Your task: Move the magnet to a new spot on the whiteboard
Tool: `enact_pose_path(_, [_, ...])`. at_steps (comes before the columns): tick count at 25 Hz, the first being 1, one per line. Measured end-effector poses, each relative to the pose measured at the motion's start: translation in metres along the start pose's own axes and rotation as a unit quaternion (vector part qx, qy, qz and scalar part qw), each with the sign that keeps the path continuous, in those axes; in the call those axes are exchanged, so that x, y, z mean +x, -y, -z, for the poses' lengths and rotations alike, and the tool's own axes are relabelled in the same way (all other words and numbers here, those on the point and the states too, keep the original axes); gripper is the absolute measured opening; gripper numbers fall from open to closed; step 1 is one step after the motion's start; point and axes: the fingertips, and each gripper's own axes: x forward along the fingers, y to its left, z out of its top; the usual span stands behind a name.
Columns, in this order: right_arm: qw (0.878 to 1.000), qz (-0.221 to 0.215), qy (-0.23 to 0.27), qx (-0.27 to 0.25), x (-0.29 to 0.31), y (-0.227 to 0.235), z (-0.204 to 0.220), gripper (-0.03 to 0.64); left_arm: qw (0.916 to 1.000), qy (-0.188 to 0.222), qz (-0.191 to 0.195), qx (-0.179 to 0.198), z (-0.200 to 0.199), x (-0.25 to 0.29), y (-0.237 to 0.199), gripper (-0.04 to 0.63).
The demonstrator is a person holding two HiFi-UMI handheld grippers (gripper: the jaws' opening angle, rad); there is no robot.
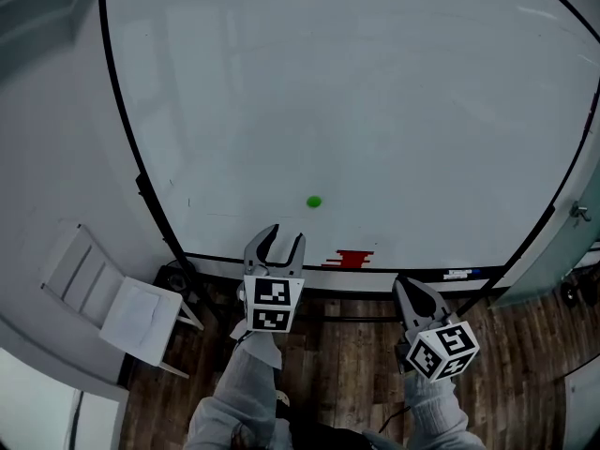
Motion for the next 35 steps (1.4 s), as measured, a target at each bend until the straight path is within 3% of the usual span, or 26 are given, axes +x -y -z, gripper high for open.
enact_pose_path(19, [0.999, -0.044, -0.011, 0.006, 0.026, -0.04, 0.016, 0.028, 0.9986, -0.012, 0.022, -0.047, 0.021, -0.078, -0.019, 0.187])
enact_pose_path(35, [0.998, -0.058, -0.022, 0.018, 0.04, -0.061, 0.041, 0.028, 0.9927, -0.032, 0.047, -0.107, 0.055, -0.107, -0.016, 0.019])
